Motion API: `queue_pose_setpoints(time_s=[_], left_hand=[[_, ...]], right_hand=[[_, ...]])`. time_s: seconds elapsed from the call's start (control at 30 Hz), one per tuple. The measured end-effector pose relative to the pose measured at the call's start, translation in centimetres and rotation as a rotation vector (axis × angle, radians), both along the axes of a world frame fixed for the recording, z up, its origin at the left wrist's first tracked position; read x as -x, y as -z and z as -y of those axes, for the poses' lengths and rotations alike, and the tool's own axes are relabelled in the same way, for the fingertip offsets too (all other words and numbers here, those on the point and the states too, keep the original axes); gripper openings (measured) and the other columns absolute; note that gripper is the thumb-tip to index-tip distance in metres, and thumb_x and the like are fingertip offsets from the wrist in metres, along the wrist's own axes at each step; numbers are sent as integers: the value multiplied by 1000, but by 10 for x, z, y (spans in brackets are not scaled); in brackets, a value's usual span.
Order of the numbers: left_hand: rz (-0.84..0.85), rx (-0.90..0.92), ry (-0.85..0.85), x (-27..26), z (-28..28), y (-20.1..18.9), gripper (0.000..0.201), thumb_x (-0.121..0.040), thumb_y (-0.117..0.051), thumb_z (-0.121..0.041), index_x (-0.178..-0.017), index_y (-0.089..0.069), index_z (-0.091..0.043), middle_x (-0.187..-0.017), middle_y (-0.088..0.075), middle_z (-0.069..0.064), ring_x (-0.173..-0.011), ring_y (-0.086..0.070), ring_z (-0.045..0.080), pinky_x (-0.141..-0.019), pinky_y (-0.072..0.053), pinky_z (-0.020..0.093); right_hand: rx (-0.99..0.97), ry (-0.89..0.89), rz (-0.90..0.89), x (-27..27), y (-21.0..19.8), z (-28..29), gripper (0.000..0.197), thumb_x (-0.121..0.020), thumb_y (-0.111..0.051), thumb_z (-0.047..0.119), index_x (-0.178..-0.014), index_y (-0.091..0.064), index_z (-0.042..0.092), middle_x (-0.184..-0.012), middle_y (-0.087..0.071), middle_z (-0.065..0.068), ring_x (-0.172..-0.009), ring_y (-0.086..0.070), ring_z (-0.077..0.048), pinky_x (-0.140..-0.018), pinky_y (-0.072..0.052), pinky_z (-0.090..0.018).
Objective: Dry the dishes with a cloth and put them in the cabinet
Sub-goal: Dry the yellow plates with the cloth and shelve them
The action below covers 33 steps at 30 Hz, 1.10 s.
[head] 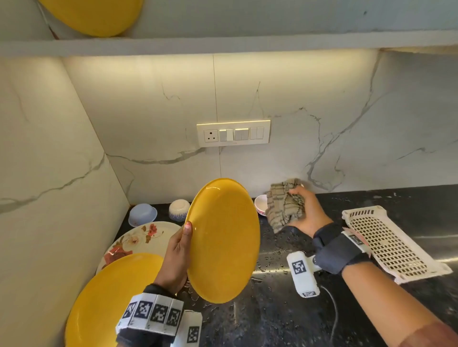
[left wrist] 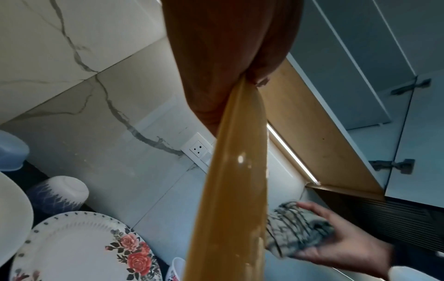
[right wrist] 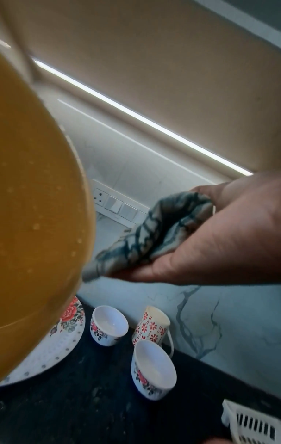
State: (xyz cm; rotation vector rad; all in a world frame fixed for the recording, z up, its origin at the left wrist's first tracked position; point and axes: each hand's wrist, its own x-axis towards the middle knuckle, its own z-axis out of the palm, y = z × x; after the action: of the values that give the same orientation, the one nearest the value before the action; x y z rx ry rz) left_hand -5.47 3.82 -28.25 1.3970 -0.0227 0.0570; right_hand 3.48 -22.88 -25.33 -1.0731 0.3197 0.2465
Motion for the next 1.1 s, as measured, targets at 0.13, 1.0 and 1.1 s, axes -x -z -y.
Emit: queue_pose_setpoints(time_s=[0.13,1.0,1.1], left_hand=[[-26,-11,-32,4,11,-6,32,-95,-28,-39,-103,-57,-28,-90,-73,-10,-90,-67,10,-70,-55,25],[-237,373,-138,-6,-32,-31,69,-95,-17,-55,-122,-51,-1,-105,-69,17,-91,-69,26,-66,-58,35],[-207,390,-264,-3,-31,-32,51,-97,-24,-48,-129,-43,-12,-122,-59,15,-93,-66,26,-72,-55,42]], right_hand=[[274,99,20,-10,1,-38,7,-82,-58,3,-88,-59,5,-74,-60,-14,-64,-59,-26,-58,-51,-31],[1218,-584,1546,58,52,-134,68,-75,-44,1,-136,-42,32,-154,-12,0,-144,-1,-27,-111,-13,-61],[1234,-586,1574,70,69,-117,84,-68,-58,-14,-136,-42,34,-154,-11,3,-146,-1,-23,-113,-10,-57]])
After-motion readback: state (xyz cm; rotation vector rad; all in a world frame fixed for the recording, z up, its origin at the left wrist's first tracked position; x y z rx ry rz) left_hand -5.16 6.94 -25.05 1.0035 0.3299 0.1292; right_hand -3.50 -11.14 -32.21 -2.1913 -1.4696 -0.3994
